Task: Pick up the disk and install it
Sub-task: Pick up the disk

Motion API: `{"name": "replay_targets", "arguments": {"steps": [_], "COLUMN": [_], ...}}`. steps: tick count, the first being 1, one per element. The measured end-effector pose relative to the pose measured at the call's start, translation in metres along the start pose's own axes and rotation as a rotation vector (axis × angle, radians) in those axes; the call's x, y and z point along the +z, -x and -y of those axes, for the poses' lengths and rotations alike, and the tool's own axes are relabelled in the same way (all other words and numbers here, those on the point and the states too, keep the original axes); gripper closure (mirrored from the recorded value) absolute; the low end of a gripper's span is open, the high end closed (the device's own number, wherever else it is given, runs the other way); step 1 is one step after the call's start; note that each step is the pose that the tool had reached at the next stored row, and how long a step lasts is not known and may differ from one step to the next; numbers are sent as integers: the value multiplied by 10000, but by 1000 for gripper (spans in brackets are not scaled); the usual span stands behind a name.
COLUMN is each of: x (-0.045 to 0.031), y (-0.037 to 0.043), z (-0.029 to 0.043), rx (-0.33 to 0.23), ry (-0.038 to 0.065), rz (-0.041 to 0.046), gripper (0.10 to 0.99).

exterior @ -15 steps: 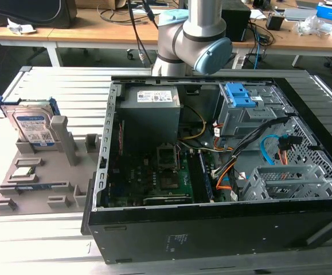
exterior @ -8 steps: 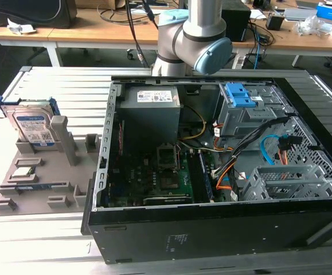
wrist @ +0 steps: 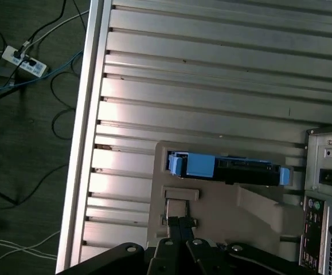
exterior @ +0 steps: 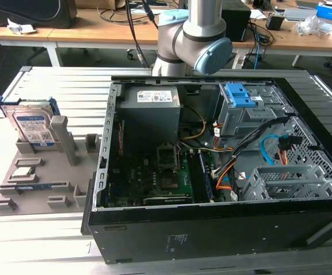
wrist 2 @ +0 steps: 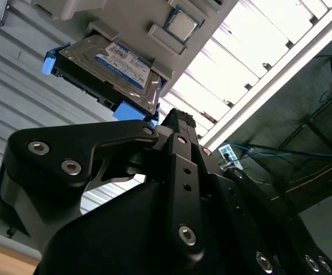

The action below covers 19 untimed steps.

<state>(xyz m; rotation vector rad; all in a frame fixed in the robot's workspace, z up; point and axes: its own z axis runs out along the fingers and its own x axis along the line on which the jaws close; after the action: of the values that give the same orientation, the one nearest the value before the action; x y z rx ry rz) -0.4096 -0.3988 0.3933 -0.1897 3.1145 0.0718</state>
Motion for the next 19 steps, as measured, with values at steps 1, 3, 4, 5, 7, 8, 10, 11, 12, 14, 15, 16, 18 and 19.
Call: {"name": "replay_targets", "arguments": {"steps": [1,3,4,5,7,8,10,11,12,14,15,16,18,19], "x": [0,0,0,0,0,0,0,0,0,0,0,0,0,0], "y": [0,0,0,1,1,1,2,1,1,1,2,1,1,2], "z": [0,0,0,0,0,0,0,0,0,0,0,0,0,0], "rx": [-67,-176,-220,-262,-365,-403,-525,-559,-592,-749,-914,-1006,-1155,-1204], "ry": [2,4,5,6,9,10,12,13,14,18,22,24,27,28], "rz": [-3,-8,-10,-11,-17,-18,-24,-25,-27,-33,-41,-45,-52,-54], "gripper": [980,980,980,980,980,980,980,980,980,980,980,980,980,980]}}
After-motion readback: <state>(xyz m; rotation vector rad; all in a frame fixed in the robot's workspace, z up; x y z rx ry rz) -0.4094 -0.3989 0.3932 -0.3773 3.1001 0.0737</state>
